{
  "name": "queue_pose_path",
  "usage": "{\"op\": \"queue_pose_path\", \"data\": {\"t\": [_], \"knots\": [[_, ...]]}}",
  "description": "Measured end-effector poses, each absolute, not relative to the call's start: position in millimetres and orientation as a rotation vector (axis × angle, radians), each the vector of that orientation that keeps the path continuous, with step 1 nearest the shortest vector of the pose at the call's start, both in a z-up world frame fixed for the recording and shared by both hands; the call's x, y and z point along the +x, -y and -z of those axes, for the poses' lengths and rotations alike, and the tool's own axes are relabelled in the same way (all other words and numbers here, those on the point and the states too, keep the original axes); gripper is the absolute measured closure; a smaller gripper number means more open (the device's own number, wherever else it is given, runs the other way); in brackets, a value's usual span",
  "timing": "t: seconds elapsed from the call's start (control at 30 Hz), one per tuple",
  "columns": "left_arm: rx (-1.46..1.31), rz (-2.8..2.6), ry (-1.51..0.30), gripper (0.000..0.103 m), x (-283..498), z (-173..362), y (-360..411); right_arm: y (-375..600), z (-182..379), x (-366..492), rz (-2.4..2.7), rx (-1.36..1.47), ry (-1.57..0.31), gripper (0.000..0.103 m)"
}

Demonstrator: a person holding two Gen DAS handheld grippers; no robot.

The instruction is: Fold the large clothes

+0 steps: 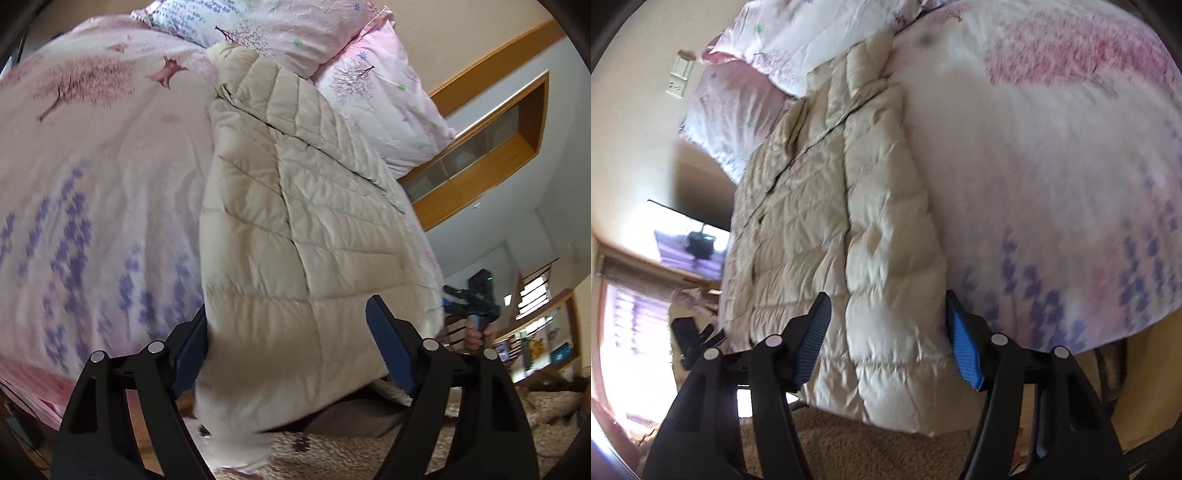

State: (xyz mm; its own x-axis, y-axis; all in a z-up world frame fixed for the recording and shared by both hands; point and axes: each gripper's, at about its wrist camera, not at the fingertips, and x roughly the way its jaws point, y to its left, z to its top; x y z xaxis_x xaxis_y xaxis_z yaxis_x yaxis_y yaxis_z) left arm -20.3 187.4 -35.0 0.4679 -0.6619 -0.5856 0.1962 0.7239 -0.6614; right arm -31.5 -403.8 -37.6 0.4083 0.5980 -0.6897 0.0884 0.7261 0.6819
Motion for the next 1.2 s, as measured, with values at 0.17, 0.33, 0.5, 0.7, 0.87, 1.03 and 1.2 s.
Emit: {"op": "queue_pose_path", "data": {"t": [0.17,0.33,0.5,0.7,0.87,1.03,1.2], "knots": [[-0.598,0.582,-0.935,0.025,-37.6,38.2,-189.2,401.0,39.3,-45.2,-0.439,0.722,-1.145,0.041],[-0.615,0.566,-0.966,0.025,-54.3,43.5,-189.5,398.3,33.1,-59.1,-0.446,0.685,-1.169,0.041],[-0.635,0.546,-1.009,0.028,-56.0,60.3,-188.1,400.0,37.4,-65.7,-0.47,0.696,-1.177,0.04],[-0.667,0.51,-1.045,0.031,-48.3,82.2,-192.2,405.6,44.5,-73.1,-0.435,0.711,-1.203,0.04],[-0.723,0.545,-1.032,0.031,-42.1,91.0,-194.0,399.0,62.8,-71.9,-0.47,0.763,-1.218,0.039],[-0.743,0.576,-1.037,0.054,-44.0,92.9,-192.1,388.2,69.7,-71.3,-0.523,0.797,-1.205,0.08],[-0.733,0.596,-1.014,0.077,-51.3,85.1,-192.6,379.1,50.2,-74.3,-0.547,0.728,-1.173,0.088]]}}
